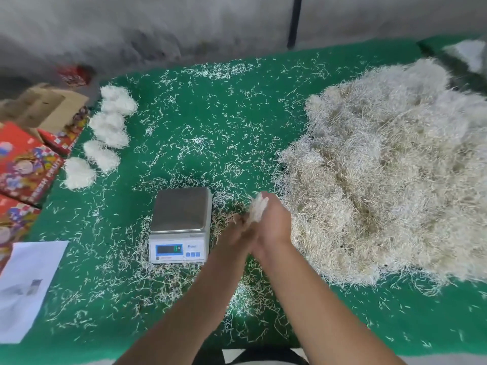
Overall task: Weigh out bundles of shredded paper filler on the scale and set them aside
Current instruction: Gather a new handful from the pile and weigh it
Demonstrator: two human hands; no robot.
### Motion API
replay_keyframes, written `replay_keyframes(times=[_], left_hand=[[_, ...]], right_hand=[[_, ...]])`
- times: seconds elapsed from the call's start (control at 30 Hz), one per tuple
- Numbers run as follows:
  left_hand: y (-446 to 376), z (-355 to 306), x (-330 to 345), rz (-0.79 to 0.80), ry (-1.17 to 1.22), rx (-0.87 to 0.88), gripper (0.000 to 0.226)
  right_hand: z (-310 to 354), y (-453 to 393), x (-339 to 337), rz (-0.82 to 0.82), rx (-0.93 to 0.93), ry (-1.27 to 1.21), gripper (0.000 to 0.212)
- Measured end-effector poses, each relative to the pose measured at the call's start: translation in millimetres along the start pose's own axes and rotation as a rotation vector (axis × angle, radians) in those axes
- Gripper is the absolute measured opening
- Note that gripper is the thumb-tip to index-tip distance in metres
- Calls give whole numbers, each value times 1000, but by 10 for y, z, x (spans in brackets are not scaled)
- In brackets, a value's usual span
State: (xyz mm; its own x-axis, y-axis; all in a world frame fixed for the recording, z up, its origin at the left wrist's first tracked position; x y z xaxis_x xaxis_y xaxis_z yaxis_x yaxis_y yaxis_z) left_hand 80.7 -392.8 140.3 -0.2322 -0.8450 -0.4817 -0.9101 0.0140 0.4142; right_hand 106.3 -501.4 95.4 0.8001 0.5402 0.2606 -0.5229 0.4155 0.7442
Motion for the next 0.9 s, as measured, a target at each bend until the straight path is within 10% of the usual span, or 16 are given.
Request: replay_keyframes(times=[0.13, 0.23, 0.47, 0.9], left_hand=[[237, -243, -146, -251, -426, 641, 67], [160, -276, -91, -259, -560, 855, 61], [-550, -323, -514, -435, -319, 596, 50], [-1172, 160, -783, -180, 317, 179, 39]], right_hand=[[-134, 22, 151, 223, 281, -133, 29], [-186, 325, 405, 411, 80, -404, 51], [-298, 568, 406, 634, 419, -78, 71], [-449, 358, 576, 335, -11, 504, 55]])
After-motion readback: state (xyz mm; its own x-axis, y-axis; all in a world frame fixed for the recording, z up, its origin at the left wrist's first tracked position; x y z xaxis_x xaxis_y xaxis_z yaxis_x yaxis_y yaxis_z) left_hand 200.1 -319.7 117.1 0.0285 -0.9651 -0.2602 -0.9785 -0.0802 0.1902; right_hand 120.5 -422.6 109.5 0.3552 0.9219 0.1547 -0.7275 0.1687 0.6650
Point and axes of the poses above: each hand's wrist, its own y-axis away from the middle knuckle, its own x-axis out of the palm, z = x × y, the point moved 7 cm from there along -y, towards the middle knuckle, and after that the axes turned 11 degrees about -z, right-handed, at the moved point
